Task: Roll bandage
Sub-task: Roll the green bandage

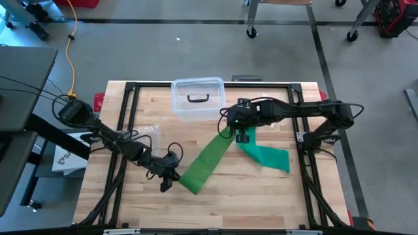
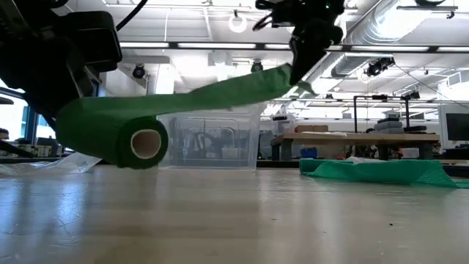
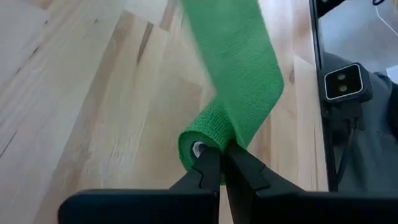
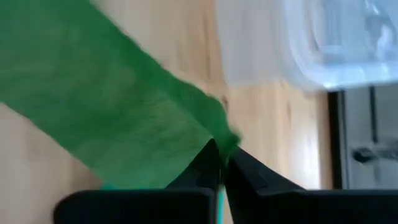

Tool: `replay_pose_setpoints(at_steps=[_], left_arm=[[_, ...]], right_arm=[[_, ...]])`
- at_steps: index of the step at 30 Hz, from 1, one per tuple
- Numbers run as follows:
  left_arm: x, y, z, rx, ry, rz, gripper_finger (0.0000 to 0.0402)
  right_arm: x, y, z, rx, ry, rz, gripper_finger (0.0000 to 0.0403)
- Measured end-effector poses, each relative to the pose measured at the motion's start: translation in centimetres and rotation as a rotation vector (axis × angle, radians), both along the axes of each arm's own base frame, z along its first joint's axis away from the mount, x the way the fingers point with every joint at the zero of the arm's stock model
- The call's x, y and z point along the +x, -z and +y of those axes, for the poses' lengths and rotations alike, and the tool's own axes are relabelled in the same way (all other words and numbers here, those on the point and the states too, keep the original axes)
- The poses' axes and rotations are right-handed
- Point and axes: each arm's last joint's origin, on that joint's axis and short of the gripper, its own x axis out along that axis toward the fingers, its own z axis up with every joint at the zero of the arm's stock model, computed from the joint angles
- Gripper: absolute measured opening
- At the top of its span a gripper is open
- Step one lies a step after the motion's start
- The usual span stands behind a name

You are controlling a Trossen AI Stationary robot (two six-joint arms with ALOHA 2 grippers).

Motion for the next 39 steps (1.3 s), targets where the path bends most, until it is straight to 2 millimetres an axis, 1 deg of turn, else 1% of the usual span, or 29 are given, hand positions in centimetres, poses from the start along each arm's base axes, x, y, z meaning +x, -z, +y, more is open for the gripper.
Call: replay_pose_setpoints(at_steps=[2,5,7,9,11,13,17,20,22,24,26,28,30,32,34,37,39], left_arm=[[0.0,0.0,0.0,-0.001,-0.005,0.007,0.0],[0.1,0.1,0.3,0.005,-0.022,0.008,0.0],[0.2,0.1,0.4,0.007,-0.034,0.006,0.0],[0.2,0.1,0.4,0.006,-0.042,0.007,0.0],[0.1,0.1,0.4,0.006,-0.047,0.008,0.0],[0.1,0.1,0.4,0.008,-0.052,0.009,0.0],[-0.2,0.4,0.5,0.019,-0.069,0.056,0.0],[-0.3,0.6,0.7,0.028,-0.075,0.077,0.0],[-0.3,0.6,0.8,0.025,-0.077,0.084,0.0],[-0.1,0.6,0.9,0.018,-0.082,0.078,0.0],[-0.1,0.6,1.1,0.015,-0.087,0.08,0.0],[0.0,0.6,1.2,-0.003,-0.091,0.087,0.0],[0.1,0.6,1.4,-0.023,-0.114,0.091,0.0],[0.4,0.4,1.6,-0.054,-0.145,0.079,0.0001],[0.9,0.0,1.7,-0.099,-0.178,0.03,0.0001],[1.9,-1.3,2.0,-0.169,-0.222,-0.112,0.0001],[2.5,-2.6,2.3,-0.22,-0.247,-0.236,0.0001]], right_arm=[[-0.5,-0.8,-0.1,-0.005,0.033,0.032,0.0047],[-1.4,-2.8,0.0,0.009,0.079,0.035,0.0097],[-1.9,-3.8,0.4,0.019,0.087,0.011,0.013],[-2.6,-4.5,1.1,0.032,0.059,-0.009,0.0156],[-3.7,-4.8,1.8,0.017,0.03,-0.025,0.0171],[-4.9,-4.9,2.2,-0.014,0.039,-0.046,0.0177],[-7.2,-3.5,2.8,-0.049,0.068,-0.111,0.0176],[-8.0,-1.8,2.8,-0.023,0.086,-0.199,0.0173],[-8.0,-0.2,2.3,-0.018,0.131,-0.238,0.0172],[-7.8,1.3,1.5,-0.027,0.221,-0.282,0.0172],[-7.6,2.4,0.9,-0.034,0.299,-0.307,0.0172],[-7.5,3.0,0.8,-0.03,0.3,-0.308,0.0172],[-7.2,3.1,1.7,0.015,0.238,-0.335,0.0172],[-6.8,2.8,3.3,0.095,0.117,-0.389,0.0171],[-6.3,2.8,5.3,0.185,-0.016,-0.449,0.0171],[-6.0,3.3,8.4,0.306,-0.227,-0.524,0.0171],[-6.2,3.6,10.2,0.337,-0.323,-0.574,0.0171]])
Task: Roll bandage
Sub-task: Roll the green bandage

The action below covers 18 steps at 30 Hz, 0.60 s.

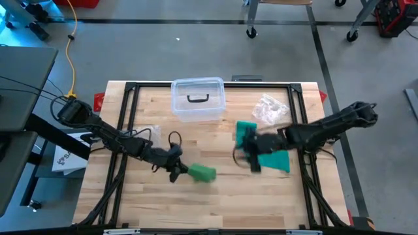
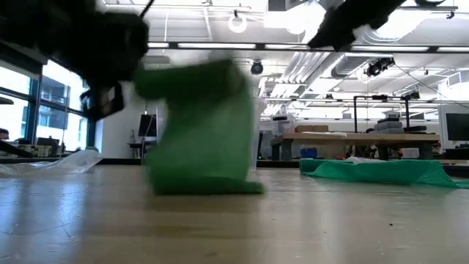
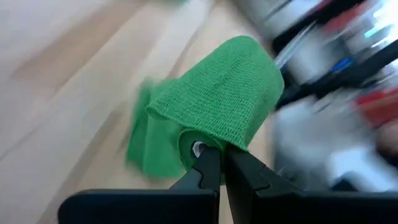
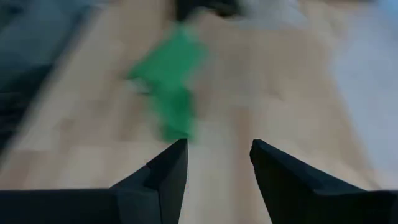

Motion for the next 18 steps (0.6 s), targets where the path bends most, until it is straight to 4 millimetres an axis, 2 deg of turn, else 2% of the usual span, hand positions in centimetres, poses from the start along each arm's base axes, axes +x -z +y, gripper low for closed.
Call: replay_pose_setpoints(at_steps=[4,7,10,14,18], left_arm=[[0.4,-2.5,0.8,-0.041,-0.032,-0.196,0.0001],[0.2,-3.6,1.6,-0.048,-0.067,-0.251,0.0001],[0.0,-4.0,2.1,-0.053,-0.1,-0.253,0.0001],[0.0,-4.2,2.6,-0.065,-0.129,-0.252,0.0001],[0.0,-4.2,2.9,-0.073,-0.159,-0.249,0.0001]], right_arm=[[-0.3,0.2,2.4,0.019,-0.045,-0.155,0.0171],[-0.2,0.0,3.5,-0.022,-0.113,-0.268,0.0171],[0.2,0.0,4.2,-0.115,-0.094,-0.346,0.0171],[1.0,0.3,4.7,-0.265,-0.052,-0.356,0.0171],[2.3,-0.2,5.4,-0.325,-0.035,-0.366,0.0171]])
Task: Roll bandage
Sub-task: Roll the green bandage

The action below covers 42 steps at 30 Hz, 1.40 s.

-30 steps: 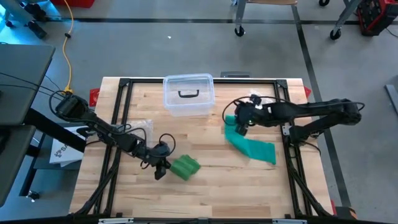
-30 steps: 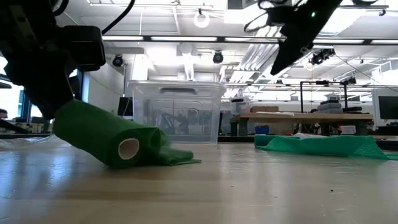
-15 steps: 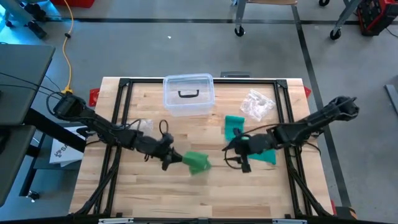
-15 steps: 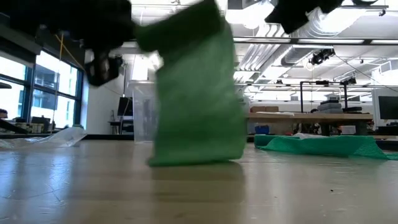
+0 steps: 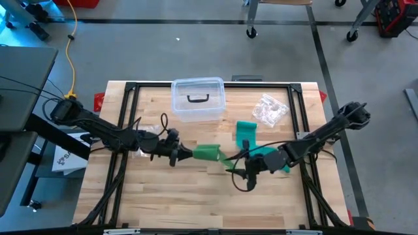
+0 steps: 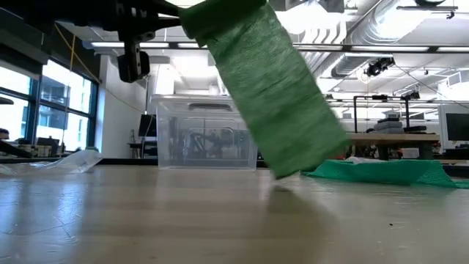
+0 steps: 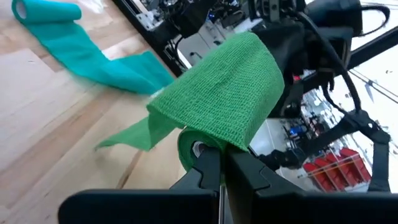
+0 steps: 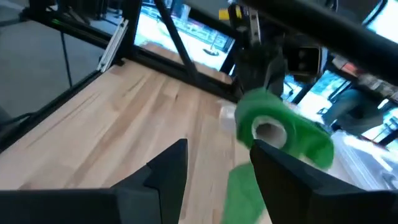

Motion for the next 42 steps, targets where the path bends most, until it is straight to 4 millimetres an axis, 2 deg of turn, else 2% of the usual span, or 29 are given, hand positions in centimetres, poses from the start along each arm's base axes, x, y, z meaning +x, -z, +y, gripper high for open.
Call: replay_pose_setpoints(at_steps=[6,10,27,35,42], left_arm=[[0.0,0.1,0.0,0.004,-0.012,0.011,0.0001],[0.0,0.2,0.0,0.006,-0.014,0.017,0.0001],[0.0,0.2,0.2,0.005,-0.066,0.016,0.0001],[0.0,0.2,0.3,0.007,-0.09,0.015,0.0001],[0.0,0.2,0.3,0.009,-0.087,0.015,0.0001]], right_arm=[[2.0,0.4,0.6,-0.139,0.136,0.06,0.0171],[2.6,0.3,0.7,-0.195,0.205,0.083,0.0171],[3.5,0.1,-0.6,-0.003,0.199,0.079,0.0168],[4.1,-0.1,-2.0,0.063,0.261,0.058,0.0106],[4.0,0.1,-1.9,0.049,0.255,0.073,0.0016]])
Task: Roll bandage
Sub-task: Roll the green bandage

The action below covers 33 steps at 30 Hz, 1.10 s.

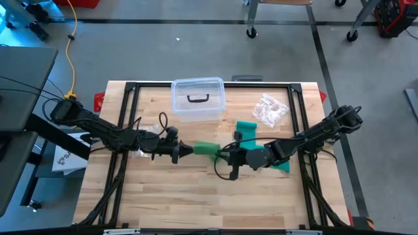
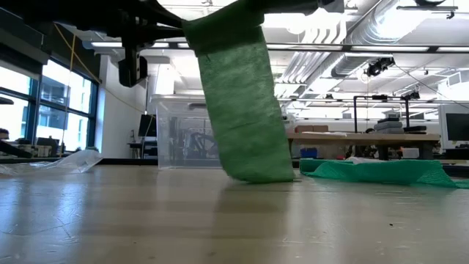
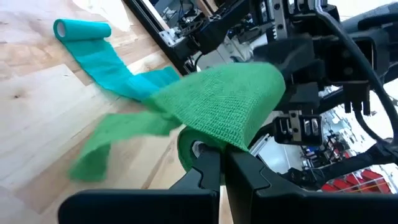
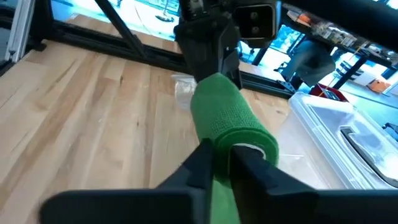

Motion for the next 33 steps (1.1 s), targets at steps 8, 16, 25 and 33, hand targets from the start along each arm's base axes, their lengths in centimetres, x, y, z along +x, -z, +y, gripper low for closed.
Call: replay_pose_setpoints(at_steps=[8,16,25,33], left_arm=[[0.0,0.0,0.0,-0.003,0.008,-0.001,0.0001],[0.0,0.0,-0.1,0.0,0.032,-0.001,0.0001],[0.1,0.1,0.2,0.069,0.148,0.014,0.0091],[-1.5,0.1,2.5,0.063,0.156,0.174,0.0161]], right_arm=[[-0.3,0.3,0.2,-0.02,-0.004,0.036,0.0012],[-0.4,0.2,0.2,-0.017,-0.011,0.04,0.0009],[-0.5,0.3,0.4,-0.016,-0.024,0.045,0.0002],[-1.1,0.2,0.5,-0.012,0.002,0.07,0.0001]])
